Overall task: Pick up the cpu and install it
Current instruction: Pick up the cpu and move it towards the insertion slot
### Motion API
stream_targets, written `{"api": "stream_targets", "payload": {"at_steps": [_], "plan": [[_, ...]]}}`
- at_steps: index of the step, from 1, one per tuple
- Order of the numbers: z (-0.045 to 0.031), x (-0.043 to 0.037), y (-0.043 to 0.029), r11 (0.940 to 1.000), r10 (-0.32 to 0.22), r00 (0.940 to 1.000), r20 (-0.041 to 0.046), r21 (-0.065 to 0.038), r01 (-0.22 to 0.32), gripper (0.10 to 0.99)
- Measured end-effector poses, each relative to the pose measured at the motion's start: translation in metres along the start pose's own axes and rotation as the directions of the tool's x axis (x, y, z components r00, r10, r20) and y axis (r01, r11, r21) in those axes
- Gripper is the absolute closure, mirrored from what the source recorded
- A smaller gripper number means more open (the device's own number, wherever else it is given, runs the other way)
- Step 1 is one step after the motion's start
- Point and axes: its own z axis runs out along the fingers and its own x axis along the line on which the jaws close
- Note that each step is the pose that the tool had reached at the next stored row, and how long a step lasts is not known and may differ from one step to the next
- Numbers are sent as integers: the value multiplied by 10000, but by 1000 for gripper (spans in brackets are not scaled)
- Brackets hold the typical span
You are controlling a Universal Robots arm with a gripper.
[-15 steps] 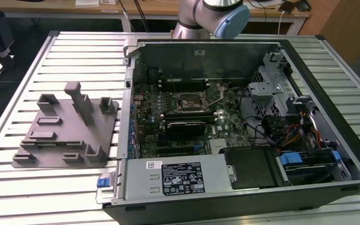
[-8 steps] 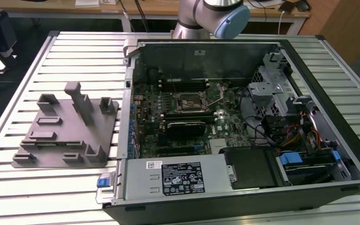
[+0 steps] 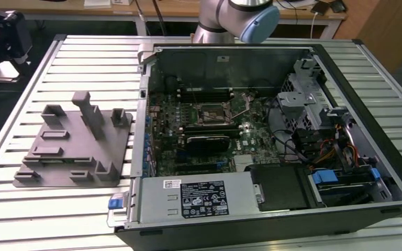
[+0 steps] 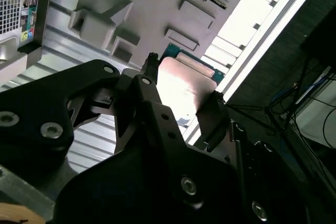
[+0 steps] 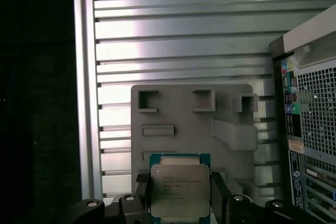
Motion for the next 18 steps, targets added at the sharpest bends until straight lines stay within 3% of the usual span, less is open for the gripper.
{"api": "stream_targets", "payload": {"at_steps": [18], "plan": [[12,-667,48,10000,0,10000,-1,0,0,545]]}}
